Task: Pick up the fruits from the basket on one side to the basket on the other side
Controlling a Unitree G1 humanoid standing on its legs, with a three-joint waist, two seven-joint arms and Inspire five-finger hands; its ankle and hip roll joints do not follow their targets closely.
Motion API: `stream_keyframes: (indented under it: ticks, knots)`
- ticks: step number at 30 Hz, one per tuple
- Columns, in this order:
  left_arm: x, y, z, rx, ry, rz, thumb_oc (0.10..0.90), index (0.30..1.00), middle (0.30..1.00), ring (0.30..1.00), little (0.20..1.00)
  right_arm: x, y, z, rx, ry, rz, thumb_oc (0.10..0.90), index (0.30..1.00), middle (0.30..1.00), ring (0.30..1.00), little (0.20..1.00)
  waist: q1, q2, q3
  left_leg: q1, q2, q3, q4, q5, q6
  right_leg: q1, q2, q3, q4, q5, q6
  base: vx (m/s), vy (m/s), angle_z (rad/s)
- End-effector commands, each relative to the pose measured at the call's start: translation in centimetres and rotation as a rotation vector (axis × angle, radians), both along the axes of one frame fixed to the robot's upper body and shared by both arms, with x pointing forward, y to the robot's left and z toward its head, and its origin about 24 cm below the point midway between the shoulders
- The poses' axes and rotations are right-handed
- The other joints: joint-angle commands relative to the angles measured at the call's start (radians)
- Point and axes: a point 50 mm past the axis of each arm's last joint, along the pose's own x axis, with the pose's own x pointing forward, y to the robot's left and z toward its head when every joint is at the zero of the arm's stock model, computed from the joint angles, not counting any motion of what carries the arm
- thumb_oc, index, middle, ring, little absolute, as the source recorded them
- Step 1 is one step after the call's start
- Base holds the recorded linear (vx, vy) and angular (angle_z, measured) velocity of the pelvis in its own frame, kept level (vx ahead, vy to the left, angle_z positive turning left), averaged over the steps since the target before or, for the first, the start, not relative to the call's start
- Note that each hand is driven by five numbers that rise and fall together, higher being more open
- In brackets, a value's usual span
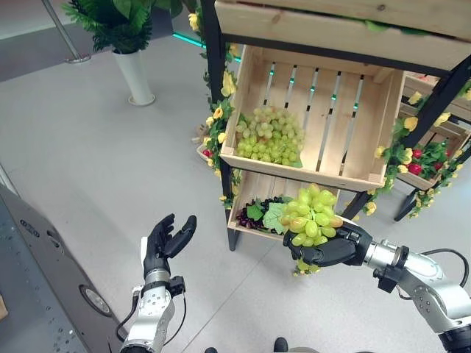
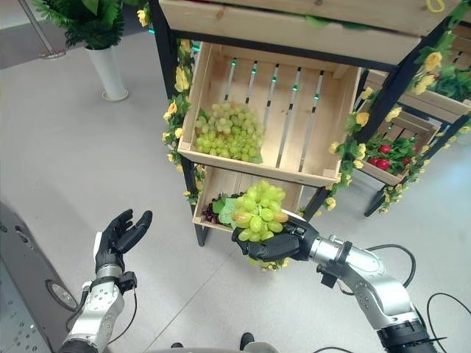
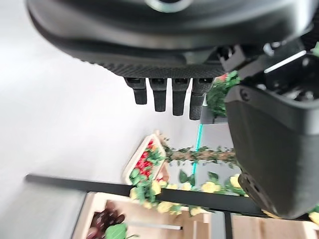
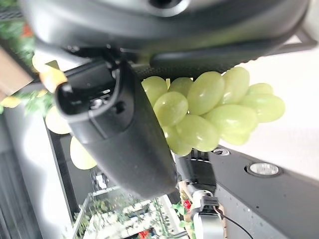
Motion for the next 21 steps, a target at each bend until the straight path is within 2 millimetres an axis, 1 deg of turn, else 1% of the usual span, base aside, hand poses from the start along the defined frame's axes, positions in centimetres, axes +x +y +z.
stream_keyframes:
  ticks: [1,3,5,6,8,9,12,15,19,21]
  knots:
    - [2.1,0.4,2.0,0.014,-0.143,-0.038,0.800,0.900,0.900,0.900,0.900,2.6,-1.1,9.0,0.205,-0.342,0.027,0.400,0.300,0.300,0.300,0.300,0.015,-0.042,-0.035,0.016,-0.052,-0.011,0.025,-0.147,0.037,0.028,-0.004,0.016,0.003,-0.049,-0.022,0.04,0.011,-0.03]
    - [1.7,0.2,1.3,0.032,-0.109,-0.049,0.800,0.900,0.900,0.900,0.900,3.0,-1.7,10.4,0.248,-0.363,0.030,0.400,0.300,0.300,0.300,0.300,0.022,-0.046,-0.038,0.018,-0.051,-0.015,0.026,-0.149,0.035,0.032,-0.004,0.013,0.003,-0.052,-0.022,0.04,0.019,-0.02]
    - [1.4,0.0,0.9,0.047,-0.079,-0.070,0.800,0.900,0.900,0.900,0.900,3.1,-1.7,11.3,0.290,-0.368,0.056,0.400,0.300,0.300,0.300,0.300,0.028,-0.047,-0.043,0.019,-0.050,-0.019,0.025,-0.151,0.034,0.033,-0.003,0.010,0.003,-0.054,-0.022,0.00,0.000,0.00]
    - [1.1,-0.1,0.4,0.072,-0.049,-0.093,0.800,0.900,0.900,0.900,0.900,3.3,-2.0,12.1,0.317,-0.379,0.052,0.400,0.300,0.300,0.300,0.300,0.035,-0.048,-0.046,0.019,-0.049,-0.024,0.025,-0.151,0.032,0.036,-0.003,0.004,0.003,-0.055,-0.022,0.00,0.000,0.00]
    - [0.8,-0.1,-0.1,0.079,-0.015,-0.106,0.800,0.900,0.900,0.900,0.900,3.6,-2.6,12.6,0.334,-0.385,0.028,0.400,0.300,0.300,0.300,0.300,0.041,-0.049,-0.051,0.021,-0.049,-0.028,0.024,-0.152,0.030,0.039,-0.004,-0.002,0.003,-0.056,-0.021,0.04,0.010,0.05]
    - [0.4,-0.1,-0.6,0.085,0.017,-0.116,0.800,0.900,0.900,0.900,0.900,4.0,-3.1,13.1,0.343,-0.387,0.003,0.400,0.300,0.300,0.300,0.300,0.046,-0.052,-0.057,0.024,-0.048,-0.031,0.022,-0.154,0.030,0.043,-0.004,-0.008,0.003,-0.059,-0.021,0.05,-0.002,0.08]
    - [-0.1,-0.2,-1.3,0.109,0.073,-0.136,0.800,0.900,0.900,0.900,0.900,4.7,-3.8,14.1,0.353,-0.391,-0.023,0.400,0.300,0.300,0.300,0.300,0.056,-0.056,-0.069,0.024,-0.048,-0.038,0.020,-0.151,0.027,0.044,-0.005,-0.019,0.003,-0.060,-0.021,0.03,-0.006,0.10]
    - [-0.3,-0.2,-1.8,0.119,0.101,-0.151,0.800,0.900,0.900,0.900,0.900,5.3,-4.4,14.5,0.308,-0.396,-0.062,0.400,0.300,0.300,0.300,0.300,0.060,-0.057,-0.073,0.024,-0.049,-0.042,0.019,-0.149,0.026,0.045,-0.004,-0.025,0.003,-0.060,-0.022,0.00,0.006,0.02]
    - [-0.5,-0.2,-1.9,0.143,0.108,-0.173,0.800,0.900,0.900,0.900,0.900,6.1,-5.0,15.2,0.279,-0.389,-0.114,0.400,0.300,0.300,0.300,0.300,0.067,-0.057,-0.076,0.030,-0.049,-0.045,0.009,-0.143,0.024,0.049,-0.003,-0.031,0.003,-0.062,-0.024,-0.01,0.012,0.04]
    - [-0.4,-0.3,-1.8,0.153,0.108,-0.185,0.800,0.900,0.900,0.900,0.900,6.5,-5.6,15.3,0.222,-0.398,-0.181,0.400,0.300,0.300,0.300,0.300,0.071,-0.058,-0.075,0.031,-0.049,-0.046,0.006,-0.139,0.023,0.051,-0.003,-0.036,0.003,-0.062,-0.025,-0.02,0.015,0.11]
